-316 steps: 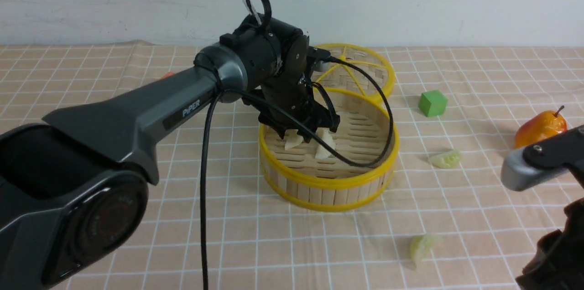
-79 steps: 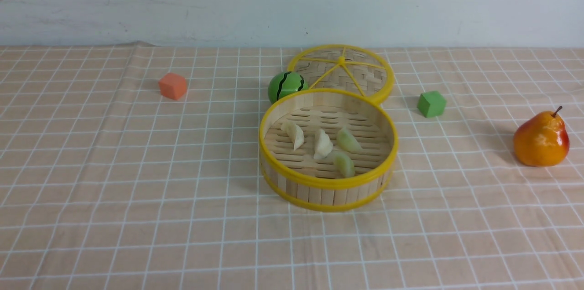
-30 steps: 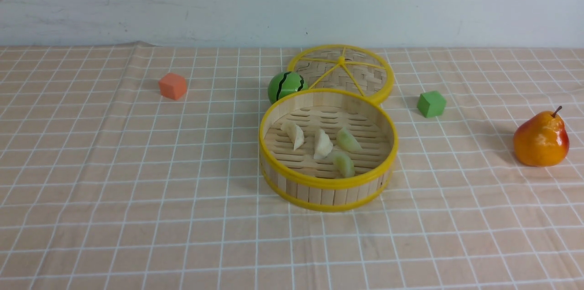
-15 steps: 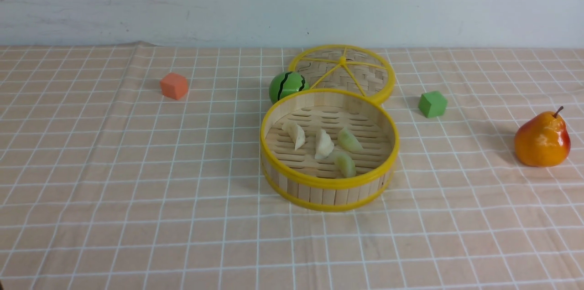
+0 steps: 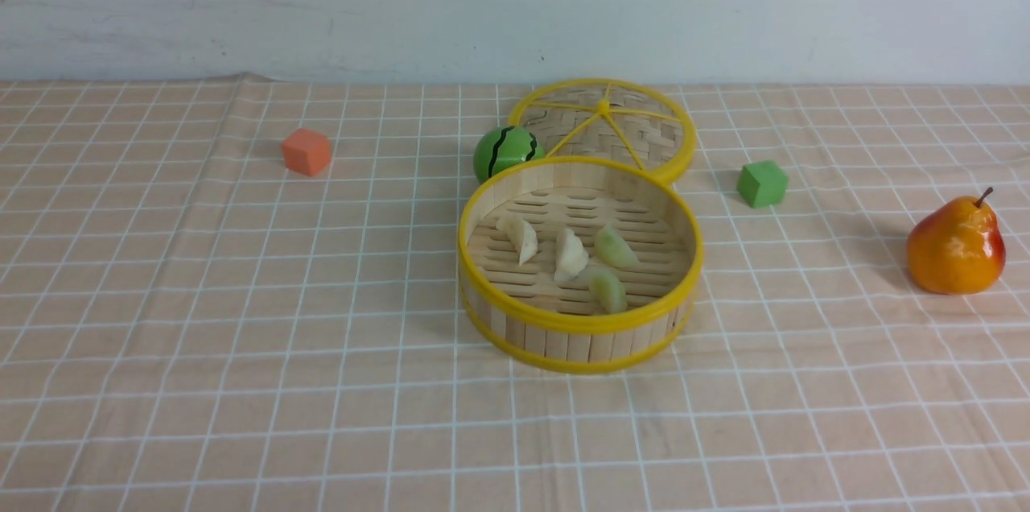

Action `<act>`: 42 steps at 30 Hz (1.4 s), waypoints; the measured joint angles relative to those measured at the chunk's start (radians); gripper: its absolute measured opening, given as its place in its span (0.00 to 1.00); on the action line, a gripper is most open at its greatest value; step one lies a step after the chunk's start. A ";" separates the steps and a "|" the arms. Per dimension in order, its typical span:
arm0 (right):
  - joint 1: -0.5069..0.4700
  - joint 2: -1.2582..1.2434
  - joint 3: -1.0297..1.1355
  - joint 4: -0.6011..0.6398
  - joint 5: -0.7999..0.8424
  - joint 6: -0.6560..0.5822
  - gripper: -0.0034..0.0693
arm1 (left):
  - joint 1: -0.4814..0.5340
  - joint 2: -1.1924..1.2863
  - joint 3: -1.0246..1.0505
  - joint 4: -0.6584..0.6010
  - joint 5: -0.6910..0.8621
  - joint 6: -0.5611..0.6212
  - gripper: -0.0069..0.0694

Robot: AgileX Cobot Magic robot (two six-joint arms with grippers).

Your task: Put the dumplings into the steamer on the table with the brown tablecloth.

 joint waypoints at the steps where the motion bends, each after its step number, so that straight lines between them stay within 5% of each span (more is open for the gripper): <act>1: 0.000 0.000 0.000 0.000 0.000 0.000 0.11 | 0.025 -0.011 0.026 -0.001 0.000 0.006 0.07; 12: 0.000 0.000 0.000 0.001 0.000 0.000 0.13 | 0.039 -0.013 0.062 0.025 0.173 -0.051 0.07; 42: 0.000 0.000 0.000 0.000 0.000 0.000 0.18 | 0.039 -0.013 0.062 0.025 0.169 -0.059 0.07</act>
